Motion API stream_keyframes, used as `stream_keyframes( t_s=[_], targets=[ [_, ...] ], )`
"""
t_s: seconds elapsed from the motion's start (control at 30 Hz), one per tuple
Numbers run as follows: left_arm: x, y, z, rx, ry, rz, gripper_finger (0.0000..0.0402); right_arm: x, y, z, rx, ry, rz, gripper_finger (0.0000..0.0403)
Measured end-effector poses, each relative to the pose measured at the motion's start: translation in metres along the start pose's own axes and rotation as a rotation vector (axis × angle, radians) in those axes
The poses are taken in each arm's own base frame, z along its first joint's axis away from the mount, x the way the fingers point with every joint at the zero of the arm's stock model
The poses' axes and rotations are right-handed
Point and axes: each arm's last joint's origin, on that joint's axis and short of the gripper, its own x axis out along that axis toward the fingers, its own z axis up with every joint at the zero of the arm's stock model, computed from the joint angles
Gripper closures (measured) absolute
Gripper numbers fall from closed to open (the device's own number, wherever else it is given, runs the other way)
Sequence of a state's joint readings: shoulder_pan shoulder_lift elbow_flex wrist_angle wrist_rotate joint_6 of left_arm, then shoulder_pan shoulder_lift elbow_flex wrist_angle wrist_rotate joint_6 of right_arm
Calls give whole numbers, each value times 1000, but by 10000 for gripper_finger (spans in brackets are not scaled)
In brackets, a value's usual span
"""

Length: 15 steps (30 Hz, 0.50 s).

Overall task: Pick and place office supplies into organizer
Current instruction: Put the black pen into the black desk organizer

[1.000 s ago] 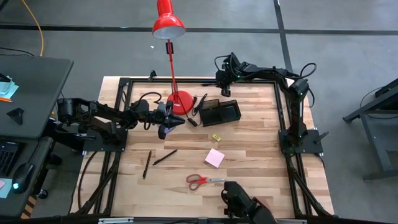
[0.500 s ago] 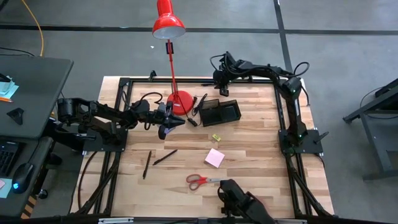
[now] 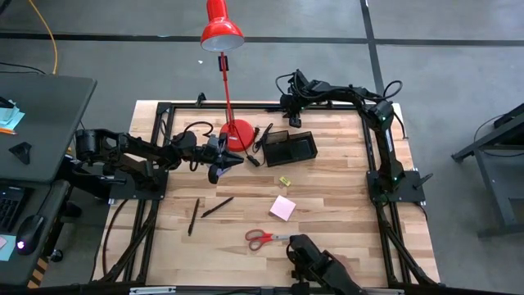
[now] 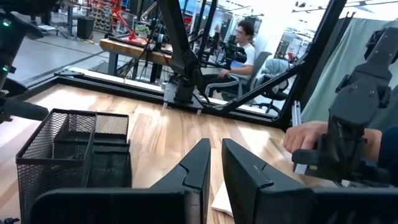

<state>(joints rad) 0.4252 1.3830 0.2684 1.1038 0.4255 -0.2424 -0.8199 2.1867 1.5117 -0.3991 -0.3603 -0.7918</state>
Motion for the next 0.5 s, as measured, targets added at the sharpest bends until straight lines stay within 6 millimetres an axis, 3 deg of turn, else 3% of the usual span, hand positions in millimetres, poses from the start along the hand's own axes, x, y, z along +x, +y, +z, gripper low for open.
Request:
stream_keyframes(
  t_s=[0.3,0.5],
  targets=[
    [0,1,-2,-1,21,5,369,-9,-8,10,6,-64,30,291],
    [0,1,-3,-2,26,6,369,2,-11,-1,22,-21,26,291]
  ],
)
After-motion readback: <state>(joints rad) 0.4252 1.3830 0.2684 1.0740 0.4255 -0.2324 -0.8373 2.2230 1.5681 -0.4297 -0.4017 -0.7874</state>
